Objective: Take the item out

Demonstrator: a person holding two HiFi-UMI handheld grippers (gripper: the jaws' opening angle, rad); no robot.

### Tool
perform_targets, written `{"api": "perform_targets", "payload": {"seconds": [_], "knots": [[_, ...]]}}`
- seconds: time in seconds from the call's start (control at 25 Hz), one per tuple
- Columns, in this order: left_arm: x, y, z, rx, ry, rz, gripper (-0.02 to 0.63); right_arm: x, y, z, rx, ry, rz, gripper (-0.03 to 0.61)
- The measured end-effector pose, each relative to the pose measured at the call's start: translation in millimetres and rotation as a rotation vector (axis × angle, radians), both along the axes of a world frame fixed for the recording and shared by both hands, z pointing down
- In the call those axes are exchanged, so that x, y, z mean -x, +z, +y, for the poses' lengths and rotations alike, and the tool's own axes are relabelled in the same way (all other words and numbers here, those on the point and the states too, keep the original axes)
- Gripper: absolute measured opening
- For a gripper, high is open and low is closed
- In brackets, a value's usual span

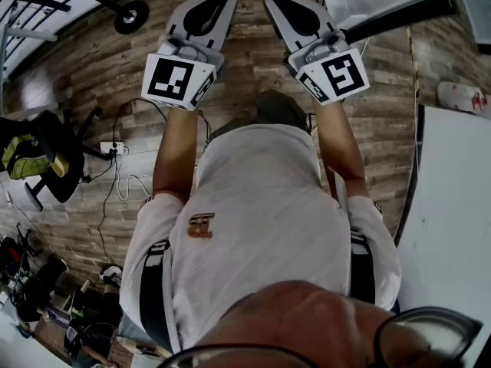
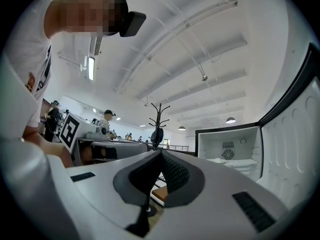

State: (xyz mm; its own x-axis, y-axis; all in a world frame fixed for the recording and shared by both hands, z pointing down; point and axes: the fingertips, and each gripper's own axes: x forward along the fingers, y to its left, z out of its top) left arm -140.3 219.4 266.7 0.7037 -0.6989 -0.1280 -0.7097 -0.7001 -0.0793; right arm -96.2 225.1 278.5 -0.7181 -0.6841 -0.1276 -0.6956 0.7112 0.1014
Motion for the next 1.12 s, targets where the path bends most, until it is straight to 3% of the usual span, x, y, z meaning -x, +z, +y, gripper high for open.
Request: {"api": "perform_targets", "payload": {"seconds": [0.52, 0.88, 1.12], "knots": [[3.0, 4.1, -56.4, -0.007, -0.016, -0.027, 0.018, -2.2, 4.0, -58.8, -0.014, -0.008, -0.014, 0.032], [-5.5, 10.7, -136.5, -0.007, -0.032, -0.043, 0.018, -9.2, 7.5, -140.7, -0.023, -0.019, 0.004, 0.032], [-12.2, 8.7, -228.9, 0.007, -0.061, -0.041, 0.018, -14.9, 1.3, -233.2, -0.027, -0.039, 0.02, 0.032]]}}
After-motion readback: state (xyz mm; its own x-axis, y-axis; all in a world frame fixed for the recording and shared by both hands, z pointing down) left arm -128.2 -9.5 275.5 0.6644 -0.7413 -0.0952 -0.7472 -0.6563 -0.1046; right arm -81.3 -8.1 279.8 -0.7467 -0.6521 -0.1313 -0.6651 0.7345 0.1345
